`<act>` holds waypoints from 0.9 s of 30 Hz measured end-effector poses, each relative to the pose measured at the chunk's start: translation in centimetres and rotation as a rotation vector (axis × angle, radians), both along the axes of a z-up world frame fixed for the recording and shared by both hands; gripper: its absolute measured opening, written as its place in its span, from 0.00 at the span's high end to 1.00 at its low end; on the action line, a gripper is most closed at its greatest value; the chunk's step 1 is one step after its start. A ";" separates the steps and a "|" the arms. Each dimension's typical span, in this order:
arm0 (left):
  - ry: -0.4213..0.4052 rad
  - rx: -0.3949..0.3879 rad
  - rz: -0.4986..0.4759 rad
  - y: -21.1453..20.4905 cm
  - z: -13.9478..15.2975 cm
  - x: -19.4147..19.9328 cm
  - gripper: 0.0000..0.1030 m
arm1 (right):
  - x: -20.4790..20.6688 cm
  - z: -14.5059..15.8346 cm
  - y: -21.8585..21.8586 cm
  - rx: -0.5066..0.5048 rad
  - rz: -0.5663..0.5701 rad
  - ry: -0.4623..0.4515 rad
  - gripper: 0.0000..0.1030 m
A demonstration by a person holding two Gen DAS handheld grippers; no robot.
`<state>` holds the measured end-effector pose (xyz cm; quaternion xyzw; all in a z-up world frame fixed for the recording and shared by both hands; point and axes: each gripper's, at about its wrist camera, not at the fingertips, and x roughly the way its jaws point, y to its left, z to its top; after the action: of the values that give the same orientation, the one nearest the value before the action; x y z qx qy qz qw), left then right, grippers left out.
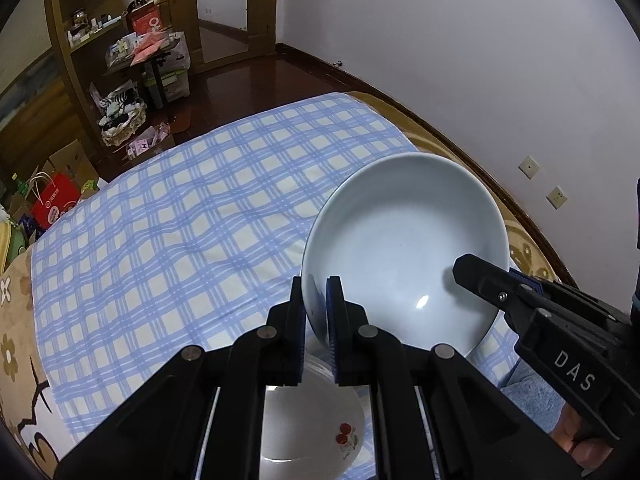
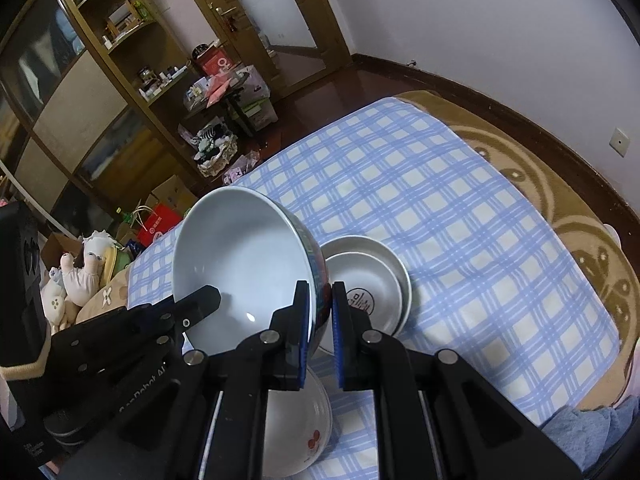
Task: Organize plates and bowls
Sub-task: 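Carry the red-banded bowl with both grippers toward the nested white bowls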
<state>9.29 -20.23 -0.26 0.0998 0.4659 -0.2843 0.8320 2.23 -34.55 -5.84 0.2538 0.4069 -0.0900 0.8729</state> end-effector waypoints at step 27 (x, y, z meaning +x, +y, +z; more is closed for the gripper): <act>0.081 0.060 -0.012 -2.5 -6.0 1.8 0.90 | 1.4 -6.2 -2.1 0.065 -0.004 0.048 0.89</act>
<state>11.14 -22.74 -6.21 0.1158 0.5070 -0.2792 0.8073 3.64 -36.63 -12.02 0.2806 0.4299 -0.0845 0.8540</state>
